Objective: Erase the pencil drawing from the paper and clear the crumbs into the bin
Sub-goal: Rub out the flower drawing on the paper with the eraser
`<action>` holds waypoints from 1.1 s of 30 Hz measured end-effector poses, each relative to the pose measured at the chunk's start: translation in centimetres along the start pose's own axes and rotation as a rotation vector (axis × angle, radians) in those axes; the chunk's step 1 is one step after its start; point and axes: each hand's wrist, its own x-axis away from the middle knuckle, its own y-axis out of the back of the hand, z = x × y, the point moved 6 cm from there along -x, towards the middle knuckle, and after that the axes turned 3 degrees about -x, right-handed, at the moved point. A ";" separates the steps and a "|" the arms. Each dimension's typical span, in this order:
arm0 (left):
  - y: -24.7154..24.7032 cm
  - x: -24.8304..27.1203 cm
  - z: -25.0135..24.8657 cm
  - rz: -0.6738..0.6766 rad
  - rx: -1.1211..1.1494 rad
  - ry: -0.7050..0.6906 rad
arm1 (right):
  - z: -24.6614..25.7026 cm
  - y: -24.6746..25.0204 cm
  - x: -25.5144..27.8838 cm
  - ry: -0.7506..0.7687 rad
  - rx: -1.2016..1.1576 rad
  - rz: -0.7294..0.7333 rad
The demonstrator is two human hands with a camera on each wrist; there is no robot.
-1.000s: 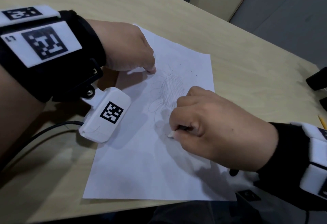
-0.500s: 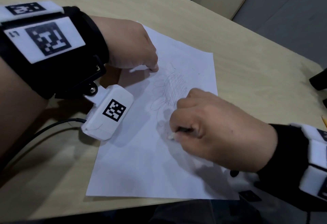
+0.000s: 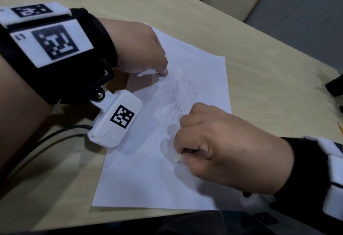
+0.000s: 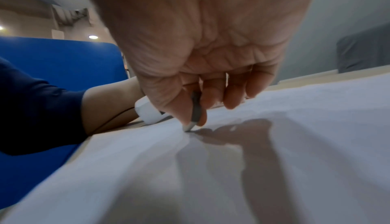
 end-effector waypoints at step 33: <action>0.0 -0.1 -0.4 -0.001 -0.023 -0.021 | -1.3 0.7 -1.1 -0.074 0.054 -0.082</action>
